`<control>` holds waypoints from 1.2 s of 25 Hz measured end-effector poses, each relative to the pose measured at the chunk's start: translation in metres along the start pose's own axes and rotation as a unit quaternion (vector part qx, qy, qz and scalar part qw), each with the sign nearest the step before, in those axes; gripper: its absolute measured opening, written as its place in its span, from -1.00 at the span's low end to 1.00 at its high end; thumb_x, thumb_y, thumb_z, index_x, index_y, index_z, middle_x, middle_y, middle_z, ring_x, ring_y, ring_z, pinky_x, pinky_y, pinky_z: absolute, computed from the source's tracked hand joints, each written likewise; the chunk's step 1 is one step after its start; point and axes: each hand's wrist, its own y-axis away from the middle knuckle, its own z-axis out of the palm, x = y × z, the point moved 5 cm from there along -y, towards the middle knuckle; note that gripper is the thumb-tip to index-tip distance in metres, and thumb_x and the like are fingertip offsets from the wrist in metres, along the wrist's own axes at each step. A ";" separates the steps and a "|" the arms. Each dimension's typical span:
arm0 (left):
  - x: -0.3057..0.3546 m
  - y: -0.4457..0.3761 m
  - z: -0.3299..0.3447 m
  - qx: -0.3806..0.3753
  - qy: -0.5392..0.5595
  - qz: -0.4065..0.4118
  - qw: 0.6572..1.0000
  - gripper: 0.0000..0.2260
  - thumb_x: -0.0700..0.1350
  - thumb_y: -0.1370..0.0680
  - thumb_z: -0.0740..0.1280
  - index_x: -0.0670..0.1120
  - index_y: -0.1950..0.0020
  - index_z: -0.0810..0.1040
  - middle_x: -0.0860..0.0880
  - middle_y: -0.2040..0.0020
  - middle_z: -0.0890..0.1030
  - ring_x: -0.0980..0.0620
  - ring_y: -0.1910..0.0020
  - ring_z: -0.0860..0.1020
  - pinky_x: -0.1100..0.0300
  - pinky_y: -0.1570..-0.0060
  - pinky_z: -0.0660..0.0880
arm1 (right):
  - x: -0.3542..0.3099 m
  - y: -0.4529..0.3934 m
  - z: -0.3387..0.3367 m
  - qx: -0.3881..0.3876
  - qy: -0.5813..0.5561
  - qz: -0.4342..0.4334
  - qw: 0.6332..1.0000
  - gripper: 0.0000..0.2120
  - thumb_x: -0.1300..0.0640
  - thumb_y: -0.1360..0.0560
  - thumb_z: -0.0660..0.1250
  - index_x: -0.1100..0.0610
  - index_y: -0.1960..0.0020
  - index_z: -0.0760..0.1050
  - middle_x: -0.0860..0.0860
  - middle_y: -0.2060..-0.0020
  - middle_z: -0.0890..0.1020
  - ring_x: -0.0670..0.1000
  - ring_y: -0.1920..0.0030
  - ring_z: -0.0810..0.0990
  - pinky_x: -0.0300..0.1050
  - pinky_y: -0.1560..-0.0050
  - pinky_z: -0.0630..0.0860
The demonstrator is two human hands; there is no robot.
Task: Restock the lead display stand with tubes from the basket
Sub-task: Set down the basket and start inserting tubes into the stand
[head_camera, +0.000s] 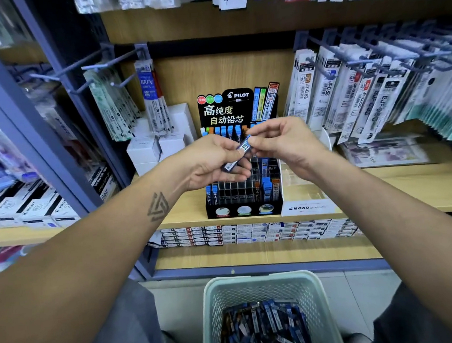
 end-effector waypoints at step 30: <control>-0.022 -0.036 0.026 0.009 -0.682 0.046 0.730 -0.60 -0.35 -0.47 0.19 -0.20 -0.27 0.57 -0.19 -0.26 0.58 -0.20 -0.20 0.57 -0.10 -0.14 0.58 | 0.013 0.003 -0.023 0.050 0.530 -0.122 0.838 -0.73 0.32 -0.51 0.30 0.07 -0.05 0.70 0.02 -0.04 0.71 0.07 -0.08 0.64 0.00 -0.14 0.59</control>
